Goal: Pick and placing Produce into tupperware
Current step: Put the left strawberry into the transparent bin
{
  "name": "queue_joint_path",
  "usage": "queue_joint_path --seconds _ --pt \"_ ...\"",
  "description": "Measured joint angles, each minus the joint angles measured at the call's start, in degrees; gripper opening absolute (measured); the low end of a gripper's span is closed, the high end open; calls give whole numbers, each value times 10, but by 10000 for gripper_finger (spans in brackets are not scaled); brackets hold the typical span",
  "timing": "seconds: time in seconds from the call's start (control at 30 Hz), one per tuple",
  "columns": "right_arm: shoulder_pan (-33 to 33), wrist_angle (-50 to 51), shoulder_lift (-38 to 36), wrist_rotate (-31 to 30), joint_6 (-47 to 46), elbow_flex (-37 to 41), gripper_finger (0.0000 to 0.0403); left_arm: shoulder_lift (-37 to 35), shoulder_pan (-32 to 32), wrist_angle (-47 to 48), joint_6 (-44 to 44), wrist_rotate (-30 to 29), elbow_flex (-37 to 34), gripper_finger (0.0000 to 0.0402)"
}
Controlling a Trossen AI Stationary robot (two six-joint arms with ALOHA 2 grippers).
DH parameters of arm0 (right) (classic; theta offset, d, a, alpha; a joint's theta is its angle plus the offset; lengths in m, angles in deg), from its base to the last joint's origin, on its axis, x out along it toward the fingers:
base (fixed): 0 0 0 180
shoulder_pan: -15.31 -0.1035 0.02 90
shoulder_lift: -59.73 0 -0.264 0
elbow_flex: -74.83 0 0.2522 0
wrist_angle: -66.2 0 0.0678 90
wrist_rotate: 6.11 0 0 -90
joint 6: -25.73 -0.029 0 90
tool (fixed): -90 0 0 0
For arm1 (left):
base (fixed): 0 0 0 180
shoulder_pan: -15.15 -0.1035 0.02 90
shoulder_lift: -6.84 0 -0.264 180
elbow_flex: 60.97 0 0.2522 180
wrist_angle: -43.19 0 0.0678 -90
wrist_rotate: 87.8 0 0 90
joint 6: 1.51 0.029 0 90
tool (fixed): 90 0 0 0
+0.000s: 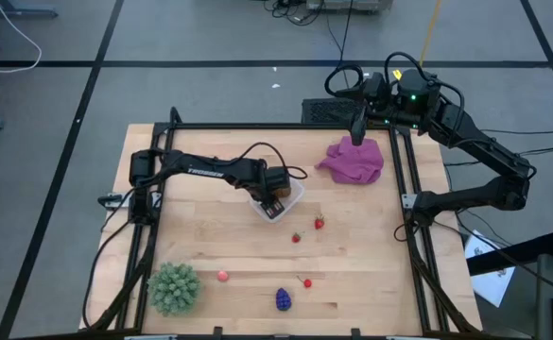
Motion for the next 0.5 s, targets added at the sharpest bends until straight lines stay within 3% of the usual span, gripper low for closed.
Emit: queue_joint_path --seconds 0.5 --pt "0 11 0 0 0 0 304 5 -5 -2 2 0 0 159"
